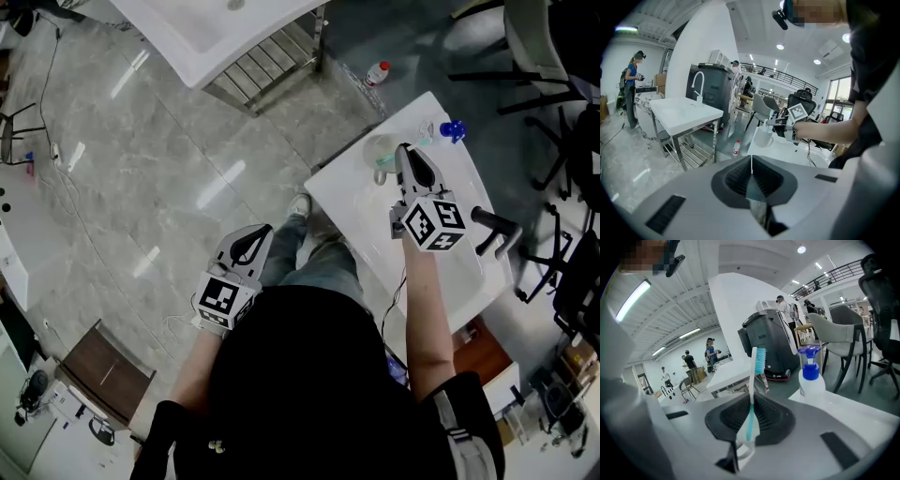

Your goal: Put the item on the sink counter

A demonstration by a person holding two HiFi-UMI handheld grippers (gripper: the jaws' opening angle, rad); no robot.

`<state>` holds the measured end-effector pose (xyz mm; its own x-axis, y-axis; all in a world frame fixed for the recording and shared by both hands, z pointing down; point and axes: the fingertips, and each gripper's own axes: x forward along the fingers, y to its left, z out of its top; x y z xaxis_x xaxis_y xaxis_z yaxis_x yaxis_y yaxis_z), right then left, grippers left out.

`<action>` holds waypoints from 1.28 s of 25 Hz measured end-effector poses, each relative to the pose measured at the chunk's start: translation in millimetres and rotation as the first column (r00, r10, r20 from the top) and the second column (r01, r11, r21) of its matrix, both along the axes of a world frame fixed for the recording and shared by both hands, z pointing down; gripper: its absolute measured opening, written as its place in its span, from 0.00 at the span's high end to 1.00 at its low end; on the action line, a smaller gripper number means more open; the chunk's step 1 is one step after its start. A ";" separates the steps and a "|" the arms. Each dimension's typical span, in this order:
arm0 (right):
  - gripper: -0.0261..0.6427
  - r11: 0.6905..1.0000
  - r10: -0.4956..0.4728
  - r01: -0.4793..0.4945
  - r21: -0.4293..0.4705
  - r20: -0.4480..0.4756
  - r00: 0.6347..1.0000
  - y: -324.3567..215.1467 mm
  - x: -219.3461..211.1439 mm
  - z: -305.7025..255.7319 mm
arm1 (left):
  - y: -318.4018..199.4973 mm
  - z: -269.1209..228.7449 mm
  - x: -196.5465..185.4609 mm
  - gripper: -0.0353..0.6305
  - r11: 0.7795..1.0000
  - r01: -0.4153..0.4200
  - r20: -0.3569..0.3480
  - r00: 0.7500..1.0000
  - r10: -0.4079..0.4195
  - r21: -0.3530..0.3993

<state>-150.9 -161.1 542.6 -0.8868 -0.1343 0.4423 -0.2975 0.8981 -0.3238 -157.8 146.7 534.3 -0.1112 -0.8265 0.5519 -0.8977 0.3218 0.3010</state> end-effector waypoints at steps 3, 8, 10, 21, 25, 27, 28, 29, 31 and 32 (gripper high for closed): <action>0.89 1.000 -0.011 0.011 0.001 -0.028 1.000 1.8 -0.1 6.8 | -3.3 -2.2 -1.0 0.91 1.000 -0.001 0.007 1.000 0.000 0.010; 0.89 0.999 -0.038 0.038 0.001 -0.079 0.996 4.9 -2.7 16.9 | -3.4 -0.3 -1.9 0.91 1.000 0.009 -0.007 1.000 -0.009 0.013; 0.89 0.999 -0.038 0.038 0.001 -0.089 0.995 3.2 -4.0 18.8 | -3.2 0.6 -2.9 0.91 1.000 0.014 -0.009 1.000 -0.014 0.011; 0.89 0.999 -0.037 0.039 0.010 -0.138 0.990 -0.3 -10.2 24.7 | -1.5 1.5 -7.1 0.91 0.999 0.038 -0.018 0.999 -0.037 0.022; 0.89 0.999 -0.033 0.036 0.012 -0.150 0.988 -0.9 -10.1 25.2 | -1.3 0.9 -7.4 0.91 0.999 0.040 -0.019 0.999 -0.040 0.022; 0.89 0.999 -0.033 0.035 0.013 -0.154 0.988 -1.1 -9.8 25.5 | -1.2 0.7 -7.5 0.91 0.999 0.040 -0.016 0.999 -0.040 0.022; 0.89 0.999 -0.033 0.036 0.013 -0.157 0.987 -0.9 -9.6 26.1 | -1.0 0.8 -7.7 0.91 0.999 0.041 -0.015 0.999 -0.040 0.023; 0.89 0.999 -0.034 0.036 0.012 -0.161 0.986 -0.4 -9.4 27.0 | -0.6 0.7 -8.2 0.91 0.999 0.042 -0.015 0.999 -0.041 0.025; 0.89 0.999 -0.033 0.036 0.011 -0.168 0.985 0.3 -9.2 28.4 | 0.2 0.4 -9.2 0.91 0.999 0.044 -0.014 0.999 -0.043 0.027; 0.89 0.999 -0.032 0.034 0.011 -0.169 0.985 0.2 -9.1 28.5 | 0.5 0.3 -9.4 0.91 0.999 0.044 -0.015 0.999 -0.044 0.027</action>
